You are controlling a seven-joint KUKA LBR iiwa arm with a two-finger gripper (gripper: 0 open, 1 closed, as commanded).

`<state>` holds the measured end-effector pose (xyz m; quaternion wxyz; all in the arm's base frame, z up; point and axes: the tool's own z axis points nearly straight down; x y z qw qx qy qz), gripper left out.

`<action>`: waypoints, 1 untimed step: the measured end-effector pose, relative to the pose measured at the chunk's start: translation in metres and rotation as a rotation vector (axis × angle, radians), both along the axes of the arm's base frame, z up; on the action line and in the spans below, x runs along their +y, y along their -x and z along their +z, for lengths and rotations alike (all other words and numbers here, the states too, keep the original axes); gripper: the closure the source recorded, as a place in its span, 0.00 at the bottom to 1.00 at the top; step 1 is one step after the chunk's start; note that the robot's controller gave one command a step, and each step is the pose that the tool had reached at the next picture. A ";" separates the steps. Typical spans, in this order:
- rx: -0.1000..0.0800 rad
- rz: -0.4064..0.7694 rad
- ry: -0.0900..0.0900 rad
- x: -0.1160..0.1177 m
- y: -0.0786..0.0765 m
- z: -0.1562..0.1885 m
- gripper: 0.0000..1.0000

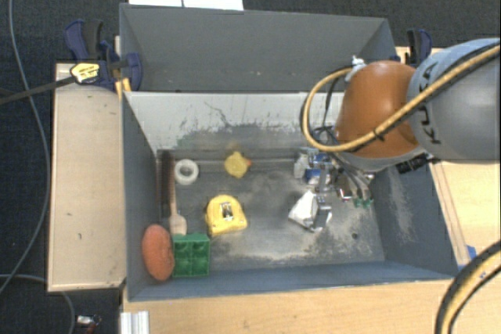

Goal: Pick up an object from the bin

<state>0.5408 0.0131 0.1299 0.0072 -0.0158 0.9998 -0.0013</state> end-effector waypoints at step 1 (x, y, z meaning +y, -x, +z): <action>0.007 0.188 -0.001 -0.033 0.014 -0.060 0.00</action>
Offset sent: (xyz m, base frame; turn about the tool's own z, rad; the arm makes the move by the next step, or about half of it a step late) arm 0.0282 -0.0619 -0.0288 -0.1873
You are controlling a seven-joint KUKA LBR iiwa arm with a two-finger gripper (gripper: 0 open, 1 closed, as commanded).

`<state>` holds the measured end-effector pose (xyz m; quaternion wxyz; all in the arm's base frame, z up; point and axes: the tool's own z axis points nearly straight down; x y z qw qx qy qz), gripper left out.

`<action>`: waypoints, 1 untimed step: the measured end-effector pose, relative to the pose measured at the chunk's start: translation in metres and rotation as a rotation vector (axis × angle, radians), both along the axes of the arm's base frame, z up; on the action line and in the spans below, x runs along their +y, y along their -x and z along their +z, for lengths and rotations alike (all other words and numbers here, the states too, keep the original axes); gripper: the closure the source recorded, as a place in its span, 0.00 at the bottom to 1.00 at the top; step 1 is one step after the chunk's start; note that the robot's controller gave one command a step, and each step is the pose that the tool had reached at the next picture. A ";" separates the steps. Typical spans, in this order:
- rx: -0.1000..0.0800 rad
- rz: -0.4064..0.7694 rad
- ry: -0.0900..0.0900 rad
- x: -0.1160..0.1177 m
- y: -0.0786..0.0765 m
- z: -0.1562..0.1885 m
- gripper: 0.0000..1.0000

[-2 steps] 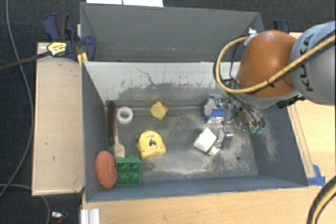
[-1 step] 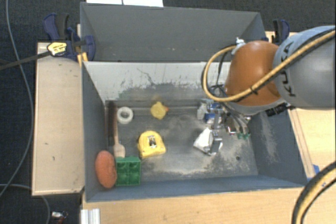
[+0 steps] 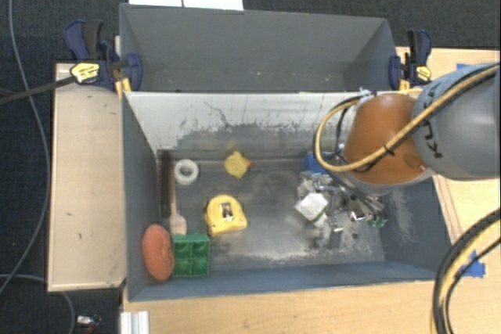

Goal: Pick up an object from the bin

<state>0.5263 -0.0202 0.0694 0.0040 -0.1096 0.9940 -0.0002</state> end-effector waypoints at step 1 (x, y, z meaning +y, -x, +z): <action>-0.005 -0.001 -0.003 -0.022 -0.034 0.023 0.00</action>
Offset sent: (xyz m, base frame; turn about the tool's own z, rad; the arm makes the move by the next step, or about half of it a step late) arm 0.0070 -0.0759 0.0046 -0.0368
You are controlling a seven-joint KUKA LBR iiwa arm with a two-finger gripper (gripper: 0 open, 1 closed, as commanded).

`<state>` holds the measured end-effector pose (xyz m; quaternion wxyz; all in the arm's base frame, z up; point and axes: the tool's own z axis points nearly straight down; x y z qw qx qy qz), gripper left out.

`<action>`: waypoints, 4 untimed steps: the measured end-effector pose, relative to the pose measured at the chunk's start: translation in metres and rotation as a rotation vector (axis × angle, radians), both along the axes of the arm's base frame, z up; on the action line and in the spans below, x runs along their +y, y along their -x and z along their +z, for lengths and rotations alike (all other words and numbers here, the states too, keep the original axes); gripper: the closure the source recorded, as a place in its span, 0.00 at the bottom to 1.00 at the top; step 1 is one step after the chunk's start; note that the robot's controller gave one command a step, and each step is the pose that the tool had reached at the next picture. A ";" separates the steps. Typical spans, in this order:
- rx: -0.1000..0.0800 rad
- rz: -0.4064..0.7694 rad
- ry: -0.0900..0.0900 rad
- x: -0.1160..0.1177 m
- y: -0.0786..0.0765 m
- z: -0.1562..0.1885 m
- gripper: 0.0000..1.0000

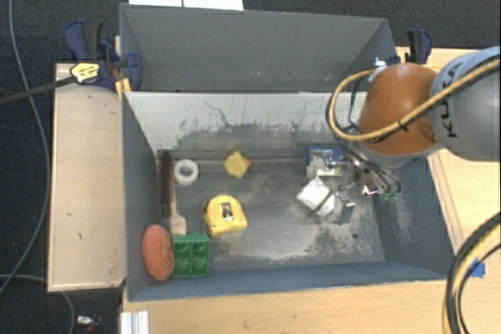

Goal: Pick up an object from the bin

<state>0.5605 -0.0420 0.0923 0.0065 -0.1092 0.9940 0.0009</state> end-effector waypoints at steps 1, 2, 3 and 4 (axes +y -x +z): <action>0.009 0.043 -0.006 -0.043 0.023 -0.015 0.00; 0.020 0.224 0.004 -0.030 -0.012 -0.021 1.00; 0.020 0.223 0.004 -0.030 -0.011 -0.021 1.00; 0.012 0.222 0.000 -0.039 -0.001 0.039 1.00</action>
Offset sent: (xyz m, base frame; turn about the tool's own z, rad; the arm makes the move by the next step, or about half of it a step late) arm 0.0162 -0.0252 -0.0223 -0.2275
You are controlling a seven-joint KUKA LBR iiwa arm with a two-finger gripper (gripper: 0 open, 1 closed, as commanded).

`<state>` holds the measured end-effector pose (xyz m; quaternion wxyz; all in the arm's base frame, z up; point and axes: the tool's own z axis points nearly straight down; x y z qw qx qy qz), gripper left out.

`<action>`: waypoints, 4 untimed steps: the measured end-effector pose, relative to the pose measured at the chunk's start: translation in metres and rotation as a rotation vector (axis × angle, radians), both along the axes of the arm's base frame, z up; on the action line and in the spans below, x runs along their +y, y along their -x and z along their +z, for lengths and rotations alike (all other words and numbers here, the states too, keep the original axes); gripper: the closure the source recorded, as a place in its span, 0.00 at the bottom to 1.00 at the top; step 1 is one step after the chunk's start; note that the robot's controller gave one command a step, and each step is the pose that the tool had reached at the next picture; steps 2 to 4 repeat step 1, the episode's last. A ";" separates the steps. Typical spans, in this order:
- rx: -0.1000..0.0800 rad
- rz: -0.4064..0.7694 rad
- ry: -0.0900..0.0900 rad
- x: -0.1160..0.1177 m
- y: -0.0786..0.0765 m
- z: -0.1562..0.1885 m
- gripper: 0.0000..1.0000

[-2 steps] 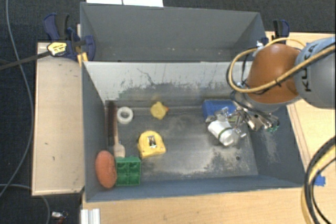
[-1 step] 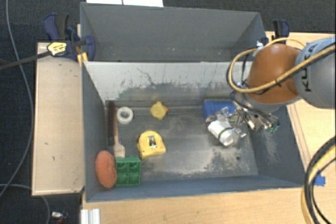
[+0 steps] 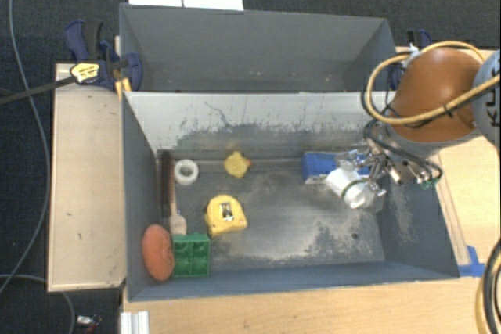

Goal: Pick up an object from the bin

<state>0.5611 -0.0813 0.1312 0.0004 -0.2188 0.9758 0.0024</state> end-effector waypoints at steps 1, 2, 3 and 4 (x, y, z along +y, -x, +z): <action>0.003 -0.038 0.000 0.007 0.000 0.085 1.00; 0.003 -0.038 0.000 0.007 0.000 0.085 1.00; 0.003 -0.038 0.000 0.007 0.000 0.085 1.00; 0.003 -0.038 0.000 0.007 0.000 0.085 1.00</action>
Offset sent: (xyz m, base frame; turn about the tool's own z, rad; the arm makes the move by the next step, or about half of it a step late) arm -0.0152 -0.0175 0.2764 -0.1081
